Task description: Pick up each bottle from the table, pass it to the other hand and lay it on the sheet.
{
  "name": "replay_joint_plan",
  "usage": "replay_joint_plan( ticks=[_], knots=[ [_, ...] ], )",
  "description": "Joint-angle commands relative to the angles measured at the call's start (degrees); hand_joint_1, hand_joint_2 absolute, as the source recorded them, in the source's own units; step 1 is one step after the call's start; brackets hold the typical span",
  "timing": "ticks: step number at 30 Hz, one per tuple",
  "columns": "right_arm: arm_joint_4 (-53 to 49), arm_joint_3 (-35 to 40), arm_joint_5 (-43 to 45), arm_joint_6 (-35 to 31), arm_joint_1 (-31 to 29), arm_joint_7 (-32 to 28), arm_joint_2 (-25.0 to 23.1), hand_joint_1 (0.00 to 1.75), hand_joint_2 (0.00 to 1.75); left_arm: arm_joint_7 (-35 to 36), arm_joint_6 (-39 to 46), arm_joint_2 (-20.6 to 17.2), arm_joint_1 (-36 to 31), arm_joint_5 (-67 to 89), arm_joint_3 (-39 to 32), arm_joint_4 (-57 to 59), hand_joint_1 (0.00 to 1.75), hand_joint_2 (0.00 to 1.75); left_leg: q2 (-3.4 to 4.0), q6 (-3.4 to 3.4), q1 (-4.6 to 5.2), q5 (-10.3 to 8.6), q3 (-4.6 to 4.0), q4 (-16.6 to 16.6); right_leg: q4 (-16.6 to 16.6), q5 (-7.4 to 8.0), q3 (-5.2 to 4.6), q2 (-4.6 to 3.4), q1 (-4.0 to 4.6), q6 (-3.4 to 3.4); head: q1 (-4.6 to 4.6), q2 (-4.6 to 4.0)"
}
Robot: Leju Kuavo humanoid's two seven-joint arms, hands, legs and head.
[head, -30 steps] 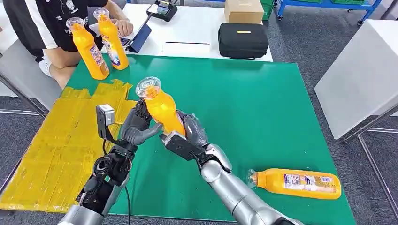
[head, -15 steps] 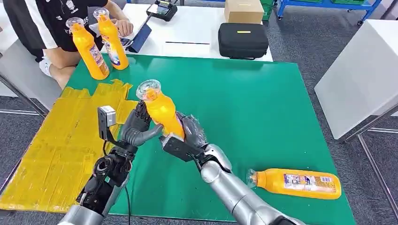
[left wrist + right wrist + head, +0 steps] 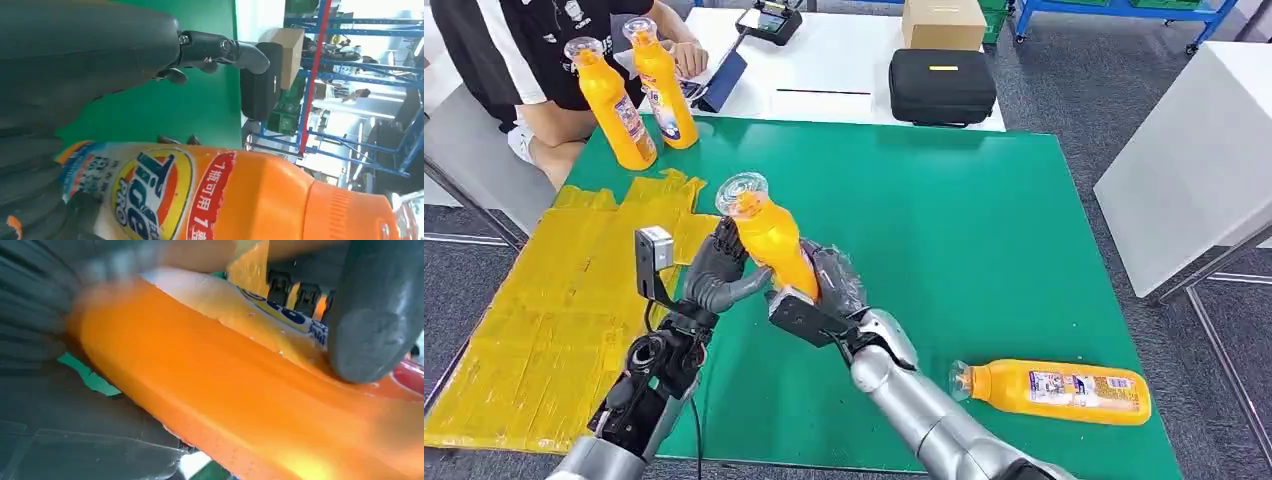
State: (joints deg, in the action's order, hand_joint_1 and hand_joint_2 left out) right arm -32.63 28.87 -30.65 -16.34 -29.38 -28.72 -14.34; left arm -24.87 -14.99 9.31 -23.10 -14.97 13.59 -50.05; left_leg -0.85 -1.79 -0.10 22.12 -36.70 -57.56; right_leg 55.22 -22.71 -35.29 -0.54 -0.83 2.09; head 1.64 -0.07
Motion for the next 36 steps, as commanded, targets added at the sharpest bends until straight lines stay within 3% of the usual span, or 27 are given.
replay_joint_plan(
  ticks=[1, 24, 36],
  knots=[
    [0.4, 0.1, -3.0, -12.6, -2.0, 3.5, 2.4, 1.75, 1.75, 0.4, 1.3, 1.1, -6.5, 0.5, -0.5, 4.6, 0.00, 1.75, -0.13, 0.09, -0.02, 0.13, 0.20, -0.1, 0.1, -0.18, 0.25, 0.23, 0.03, -0.08, -0.02, 0.00],
    [6.4, -9.0, -11.6, -14.9, -4.8, 14.9, 1.7, 1.75, 1.75, 1.3, 1.8, 2.1, -6.0, 2.3, -1.7, 3.9, 0.00, 1.75, 0.05, 0.12, 0.04, 0.23, 0.39, -0.1, 0.1, -0.23, 0.40, 0.08, -0.01, -0.11, -0.02, 0.00],
    [8.6, -10.0, -12.2, -13.3, -6.5, 15.6, 0.7, 1.75, 1.75, 1.8, 1.7, 2.4, -5.7, 2.3, -1.7, 3.2, 0.00, 1.75, 0.10, 0.12, 0.02, 0.22, 0.34, 0.0, 0.1, -0.20, 0.33, 0.01, 0.01, -0.11, -0.02, 0.00]
  ],
)
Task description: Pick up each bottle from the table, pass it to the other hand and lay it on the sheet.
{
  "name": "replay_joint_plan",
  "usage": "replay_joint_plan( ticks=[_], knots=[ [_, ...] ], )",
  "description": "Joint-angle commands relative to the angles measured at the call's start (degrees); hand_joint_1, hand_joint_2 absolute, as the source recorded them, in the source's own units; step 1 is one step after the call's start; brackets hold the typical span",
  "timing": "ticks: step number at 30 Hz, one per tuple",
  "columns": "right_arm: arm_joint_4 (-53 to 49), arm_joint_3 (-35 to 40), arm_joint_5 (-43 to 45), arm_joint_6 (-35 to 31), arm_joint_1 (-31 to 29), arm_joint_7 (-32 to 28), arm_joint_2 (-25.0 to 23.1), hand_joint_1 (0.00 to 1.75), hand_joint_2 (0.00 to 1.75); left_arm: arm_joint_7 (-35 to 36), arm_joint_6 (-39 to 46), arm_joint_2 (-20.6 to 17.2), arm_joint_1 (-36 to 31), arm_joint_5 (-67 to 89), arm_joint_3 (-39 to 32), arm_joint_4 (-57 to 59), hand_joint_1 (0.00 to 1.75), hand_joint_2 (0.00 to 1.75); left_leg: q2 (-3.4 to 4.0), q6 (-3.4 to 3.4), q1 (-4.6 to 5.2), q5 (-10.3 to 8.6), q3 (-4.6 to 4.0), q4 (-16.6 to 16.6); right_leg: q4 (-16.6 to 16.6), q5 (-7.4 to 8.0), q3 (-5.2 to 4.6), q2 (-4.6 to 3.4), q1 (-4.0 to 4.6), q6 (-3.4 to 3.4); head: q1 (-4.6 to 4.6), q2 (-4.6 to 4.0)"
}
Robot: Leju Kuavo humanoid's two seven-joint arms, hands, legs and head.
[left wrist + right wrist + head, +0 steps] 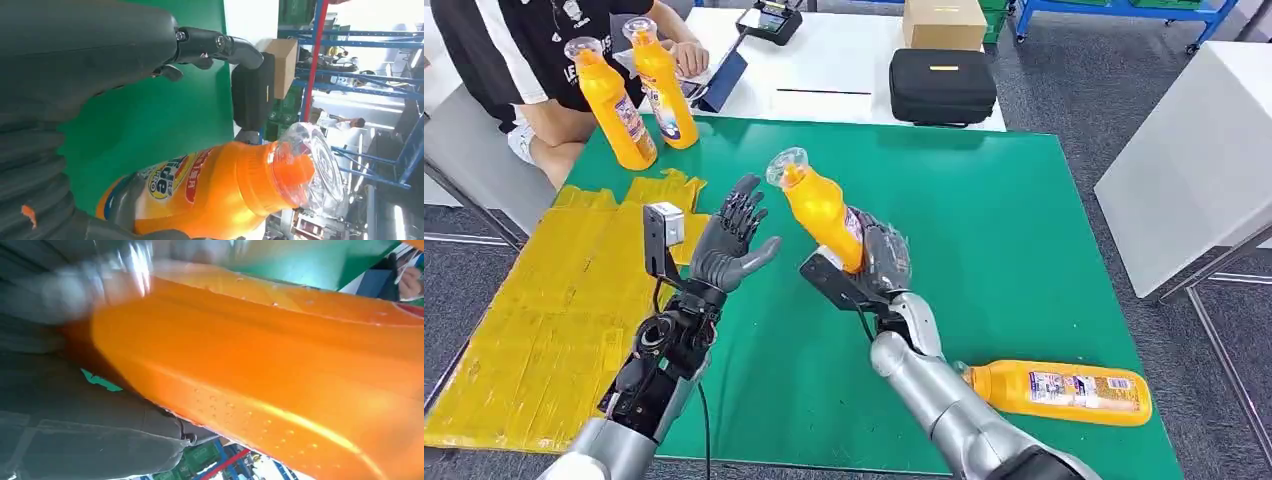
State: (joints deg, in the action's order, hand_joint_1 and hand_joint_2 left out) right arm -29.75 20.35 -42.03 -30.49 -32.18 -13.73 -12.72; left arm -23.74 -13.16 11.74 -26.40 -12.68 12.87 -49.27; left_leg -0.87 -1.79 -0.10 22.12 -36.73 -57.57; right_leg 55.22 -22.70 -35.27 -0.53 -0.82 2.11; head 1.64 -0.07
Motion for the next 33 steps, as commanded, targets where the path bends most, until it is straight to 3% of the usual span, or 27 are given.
replay_joint_plan(
  ticks=[1, 13, 20, 33],
  knots=[
    [5.7, -1.4, -0.9, 0.9, -3.7, 0.6, -1.2, 1.75, 1.75, 0.7, -0.1, 0.1, -2.4, 0.0, -1.0, 2.4, 0.00, 1.75, 0.09, 0.08, 0.02, 0.15, 0.25, 0.0, 0.0, -0.14, 0.21, 0.00, 0.00, -0.09, -0.02, 0.00],
    [7.1, 1.4, -4.1, 2.9, -4.0, -0.7, -3.9, 1.75, 1.75, 0.8, -0.5, 0.7, -4.0, -0.3, -0.8, 4.3, 0.00, 1.75, 0.12, 0.14, 0.02, 0.24, 0.39, -0.1, 0.1, -0.24, 0.34, 0.02, 0.01, -0.14, -0.02, 0.00],
    [3.3, 7.9, -3.2, 4.8, -0.1, -10.1, -7.3, 1.75, 1.75, -0.5, -1.3, 0.7, -5.4, -0.7, -0.7, 7.6, 0.00, 1.75, 0.20, 0.12, 0.00, 0.21, 0.34, 0.0, 0.0, -0.18, 0.28, -0.08, 0.02, -0.12, -0.02, 0.00],
    [1.8, 13.9, -0.4, 5.5, 0.5, -11.4, -7.3, 1.75, 1.75, -0.8, -1.4, 0.5, -5.4, -0.9, -0.8, 7.9, 0.00, 1.75, 0.15, 0.14, -0.01, 0.25, 0.37, 0.0, 0.1, -0.23, 0.33, -0.04, 0.02, -0.16, -0.02, 0.00]
  ],
)
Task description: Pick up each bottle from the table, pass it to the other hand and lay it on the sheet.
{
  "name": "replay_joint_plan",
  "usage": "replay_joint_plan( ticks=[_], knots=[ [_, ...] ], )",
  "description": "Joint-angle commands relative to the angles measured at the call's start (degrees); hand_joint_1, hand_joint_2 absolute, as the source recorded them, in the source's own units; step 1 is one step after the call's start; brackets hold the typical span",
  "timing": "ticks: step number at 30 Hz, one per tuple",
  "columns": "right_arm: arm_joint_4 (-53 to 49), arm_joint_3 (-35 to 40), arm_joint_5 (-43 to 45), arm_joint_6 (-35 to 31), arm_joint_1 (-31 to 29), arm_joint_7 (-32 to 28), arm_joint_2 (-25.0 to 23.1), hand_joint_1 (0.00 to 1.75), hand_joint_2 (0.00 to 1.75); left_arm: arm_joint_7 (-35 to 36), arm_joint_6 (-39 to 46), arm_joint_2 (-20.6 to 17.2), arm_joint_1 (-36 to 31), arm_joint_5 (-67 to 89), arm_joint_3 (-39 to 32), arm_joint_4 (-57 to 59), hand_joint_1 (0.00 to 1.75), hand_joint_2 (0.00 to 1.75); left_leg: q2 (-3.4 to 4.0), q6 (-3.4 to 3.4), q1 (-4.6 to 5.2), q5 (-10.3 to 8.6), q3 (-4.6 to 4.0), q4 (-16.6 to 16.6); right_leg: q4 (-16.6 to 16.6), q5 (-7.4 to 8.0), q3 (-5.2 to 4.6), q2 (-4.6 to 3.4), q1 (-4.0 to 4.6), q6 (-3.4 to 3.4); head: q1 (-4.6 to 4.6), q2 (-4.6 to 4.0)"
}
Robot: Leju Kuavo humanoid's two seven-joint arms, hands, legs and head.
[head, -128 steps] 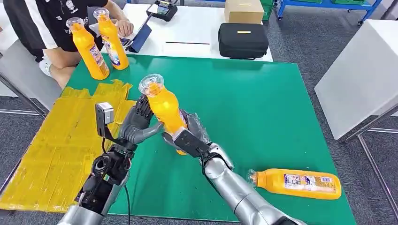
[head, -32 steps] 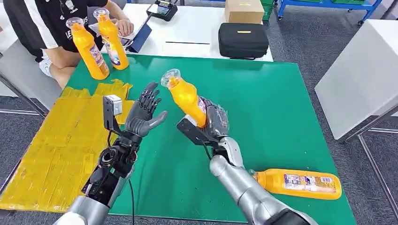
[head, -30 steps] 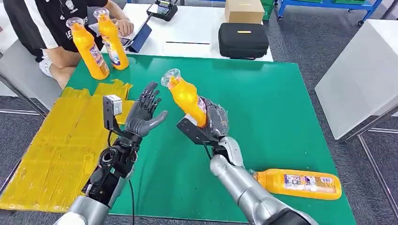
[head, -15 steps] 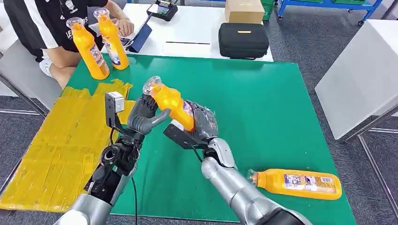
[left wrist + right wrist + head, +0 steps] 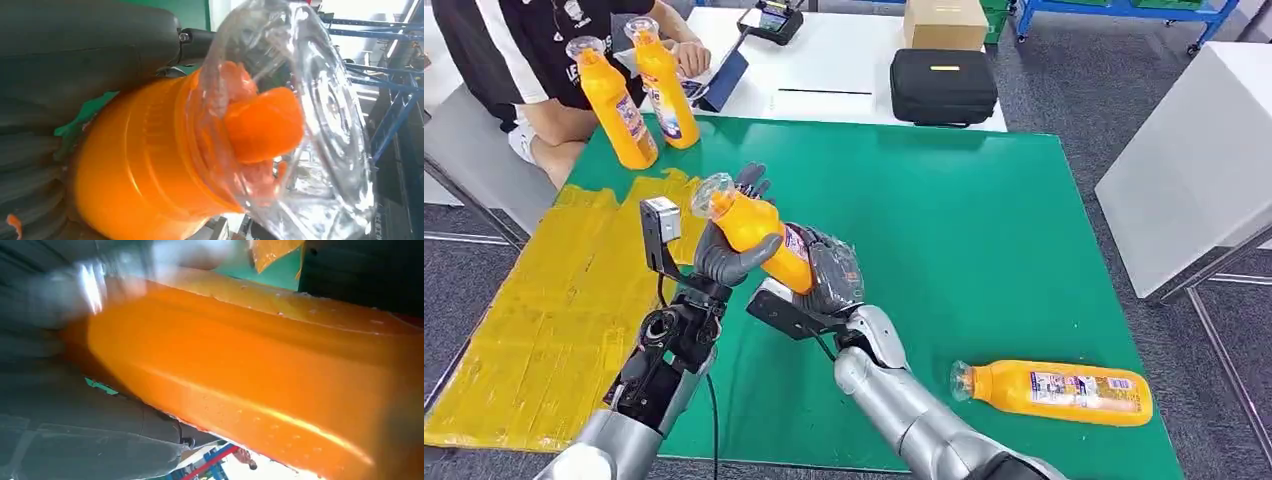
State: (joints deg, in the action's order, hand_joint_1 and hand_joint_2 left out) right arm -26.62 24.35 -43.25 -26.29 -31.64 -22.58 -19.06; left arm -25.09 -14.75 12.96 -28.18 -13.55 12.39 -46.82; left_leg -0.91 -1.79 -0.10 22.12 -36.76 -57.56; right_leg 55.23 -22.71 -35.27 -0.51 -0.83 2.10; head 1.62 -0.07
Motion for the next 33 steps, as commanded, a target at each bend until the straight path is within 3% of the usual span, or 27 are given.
replay_joint_plan(
  ticks=[1, 11, 12, 13, 14, 33],
  knots=[
    [-1.4, 10.1, 0.8, 1.3, 0.1, -2.6, -0.9, 1.75, 1.75, 0.6, 0.2, -0.8, -3.5, 0.0, -0.4, 5.5, 0.00, 1.75, 0.17, 0.11, -0.01, 0.17, 0.26, 0.0, 0.0, -0.13, 0.20, -0.08, 0.03, -0.10, 0.00, 0.00],
    [-0.1, 11.4, 2.8, 0.5, 0.0, -2.1, -0.9, 1.75, 1.75, 0.1, 1.2, -0.7, -2.9, -0.2, -0.4, 4.9, 0.00, 1.75, 0.12, 0.10, -0.01, 0.16, 0.27, 0.0, 0.0, -0.14, 0.22, -0.03, 0.03, -0.10, 0.00, 0.00],
    [0.0, 11.4, 2.9, 0.4, 0.2, -2.1, -0.9, 1.75, 1.75, -0.1, 1.7, -0.7, -2.6, -0.2, -0.5, 4.6, 0.84, 1.75, 0.17, 0.13, -0.02, 0.24, 0.40, 0.0, 0.1, -0.22, 0.34, -0.04, 0.04, -0.14, 0.00, 0.00],
    [0.2, 11.3, 2.9, 0.2, 0.4, -2.2, -0.9, 1.75, 1.75, -0.6, 2.5, -0.6, -2.2, -0.2, -0.6, 4.0, 1.57, 1.75, 0.12, 0.09, -0.01, 0.13, 0.23, 0.0, 0.0, -0.11, 0.20, -0.03, 0.03, -0.09, 0.00, 0.00],
    [0.2, 11.2, 3.0, -0.1, 0.9, -2.2, -0.7, 1.75, 1.75, -0.9, 2.4, -0.6, -1.7, -0.4, -0.6, 3.6, 1.75, 1.75, 0.17, 0.12, -0.01, 0.23, 0.40, 0.0, 0.0, -0.20, 0.34, -0.05, 0.03, -0.13, 0.00, 0.00],
    [-6.4, 5.0, 7.5, -3.3, 5.8, -6.5, 3.8, 1.75, 1.75, -3.4, 4.5, -0.1, -2.7, -0.4, 0.0, 4.2, 1.75, 1.75, -0.02, 0.11, -0.02, 0.16, 0.30, 0.0, 0.0, -0.19, 0.30, 0.13, 0.04, -0.11, 0.00, 0.00]
  ],
)
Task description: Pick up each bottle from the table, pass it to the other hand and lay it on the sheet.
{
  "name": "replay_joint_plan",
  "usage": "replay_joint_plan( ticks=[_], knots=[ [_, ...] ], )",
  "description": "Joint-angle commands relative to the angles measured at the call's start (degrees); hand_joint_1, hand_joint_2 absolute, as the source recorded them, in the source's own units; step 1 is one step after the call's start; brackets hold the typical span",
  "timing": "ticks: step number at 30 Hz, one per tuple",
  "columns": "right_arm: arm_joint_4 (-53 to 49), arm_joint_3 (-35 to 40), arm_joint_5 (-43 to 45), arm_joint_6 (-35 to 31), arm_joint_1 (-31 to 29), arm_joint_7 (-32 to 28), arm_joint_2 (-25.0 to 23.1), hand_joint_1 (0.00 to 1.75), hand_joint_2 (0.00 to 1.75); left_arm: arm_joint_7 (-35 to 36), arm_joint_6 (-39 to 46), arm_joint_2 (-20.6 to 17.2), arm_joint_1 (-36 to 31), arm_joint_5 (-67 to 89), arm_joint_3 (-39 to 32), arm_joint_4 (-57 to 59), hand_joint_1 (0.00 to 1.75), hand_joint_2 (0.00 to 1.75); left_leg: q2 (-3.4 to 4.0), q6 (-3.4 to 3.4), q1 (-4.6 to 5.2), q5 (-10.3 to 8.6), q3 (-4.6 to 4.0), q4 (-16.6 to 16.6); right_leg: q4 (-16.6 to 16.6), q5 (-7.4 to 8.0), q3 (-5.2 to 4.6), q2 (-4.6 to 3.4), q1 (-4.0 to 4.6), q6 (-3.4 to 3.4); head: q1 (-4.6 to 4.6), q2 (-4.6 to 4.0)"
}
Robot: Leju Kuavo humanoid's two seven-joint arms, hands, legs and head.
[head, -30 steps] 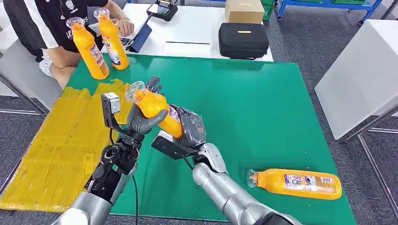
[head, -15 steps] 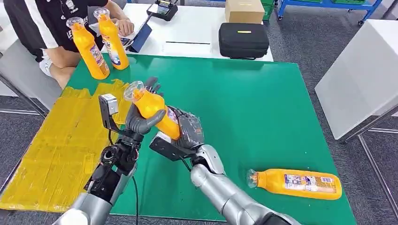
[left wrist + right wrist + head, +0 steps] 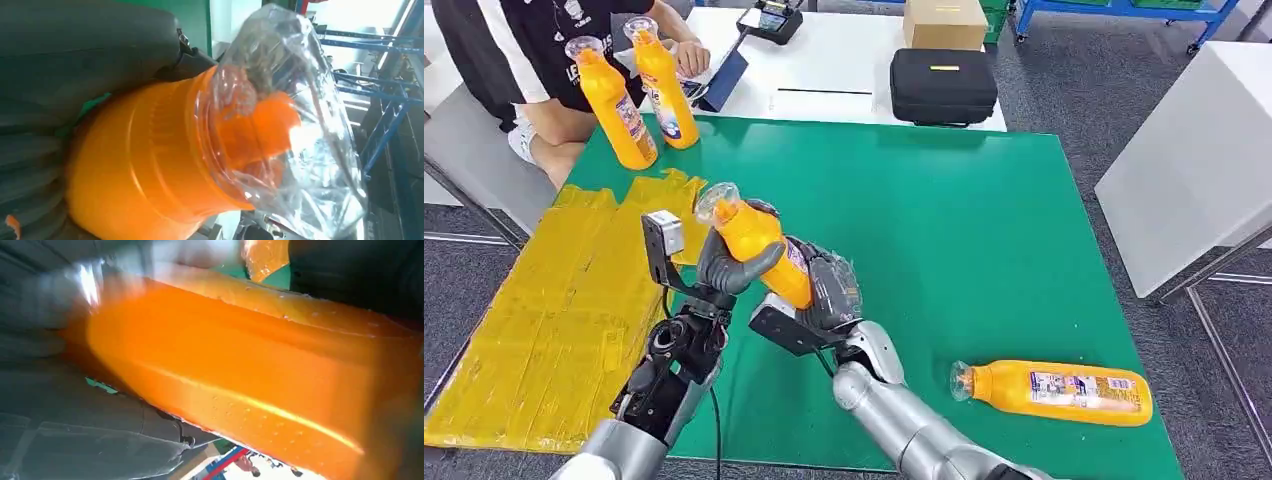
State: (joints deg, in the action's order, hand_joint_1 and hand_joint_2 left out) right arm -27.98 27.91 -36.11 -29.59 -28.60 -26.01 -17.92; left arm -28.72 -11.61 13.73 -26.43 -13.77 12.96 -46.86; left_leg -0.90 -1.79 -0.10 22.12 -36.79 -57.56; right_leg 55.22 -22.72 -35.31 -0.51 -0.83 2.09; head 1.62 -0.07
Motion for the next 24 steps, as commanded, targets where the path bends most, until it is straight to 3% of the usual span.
replay_joint_plan(
  ticks=[1, 3, 8, 9, 10, 18, 20, 24],
  knots=[
    [-5.1, 1.5, 0.4, 0.0, 2.7, -3.1, 2.7, 1.75, 1.75, 0.3, 1.4, -0.8, -4.4, -0.2, -0.6, 4.2, 1.75, 1.75, 0.00, 0.07, -0.03, 0.07, 0.13, 0.0, 0.0, -0.07, 0.16, 0.07, 0.04, -0.06, -0.02, 0.00],
    [-6.2, 0.9, 1.4, -0.7, 3.1, -3.6, 2.7, 1.75, 1.75, 0.1, 1.6, -0.8, -4.3, -0.1, -0.7, 4.0, 1.75, 1.75, 0.07, 0.14, 0.00, 0.24, 0.44, 0.0, 0.0, -0.25, 0.42, 0.07, 0.03, -0.14, 0.00, 0.00],
    [-9.6, 0.1, 3.4, -0.5, 4.2, -4.8, 3.9, 1.75, 1.75, -0.1, 1.9, -1.0, -4.3, 0.1, -1.1, 3.7, 1.75, 1.75, -0.01, 0.09, -0.03, 0.11, 0.21, 0.0, 0.0, -0.12, 0.22, 0.10, 0.06, -0.09, 0.00, 0.00],
    [-11.3, -0.1, 4.0, -0.5, 4.9, -5.0, 4.3, 1.27, 1.75, -0.1, 2.1, -1.0, -4.2, 0.1, -1.2, 3.6, 1.75, 1.75, 0.04, 0.11, -0.01, 0.18, 0.31, 0.0, 0.0, -0.18, 0.30, 0.08, 0.04, -0.11, 0.00, 0.00],
    [-14.0, -0.6, 5.7, -0.7, 5.9, -6.2, 4.8, 0.03, 1.75, -0.2, 2.2, -1.0, -4.2, 0.2, -1.5, 3.4, 1.75, 1.75, 0.06, 0.06, -0.02, 0.09, 0.15, 0.0, 0.0, -0.07, 0.15, 0.01, 0.04, -0.07, 0.00, 0.00],
    [-34.7, -0.9, 12.0, 0.4, 13.2, -7.8, 9.5, 0.00, 1.75, -1.0, 2.9, -1.6, -3.8, 1.1, -3.1, 2.9, 1.75, 1.75, 0.15, 0.12, -0.01, 0.22, 0.32, 0.0, 0.0, -0.18, 0.27, -0.03, 0.04, -0.11, 0.04, 0.00],
    [-38.8, -1.2, 10.9, -0.3, 15.1, -7.1, 10.1, 0.00, 1.75, -2.7, 7.1, -1.8, -3.7, 3.5, -3.7, 2.2, 1.75, 1.75, -0.14, 0.11, 0.00, 0.23, 0.37, 0.0, 0.1, -0.32, 0.39, 0.31, 0.03, -0.11, -0.02, 0.00],
    [-42.9, -2.1, 12.6, 2.6, 16.7, -5.9, 10.1, 0.00, 1.75, -4.0, 12.9, -2.2, -3.2, 7.4, -5.4, -0.1, 1.75, 1.75, 0.16, 0.11, 0.03, 0.28, 0.36, 0.0, 0.1, -0.25, 0.33, -0.01, 0.00, -0.11, 0.00, 0.00]
  ],
)
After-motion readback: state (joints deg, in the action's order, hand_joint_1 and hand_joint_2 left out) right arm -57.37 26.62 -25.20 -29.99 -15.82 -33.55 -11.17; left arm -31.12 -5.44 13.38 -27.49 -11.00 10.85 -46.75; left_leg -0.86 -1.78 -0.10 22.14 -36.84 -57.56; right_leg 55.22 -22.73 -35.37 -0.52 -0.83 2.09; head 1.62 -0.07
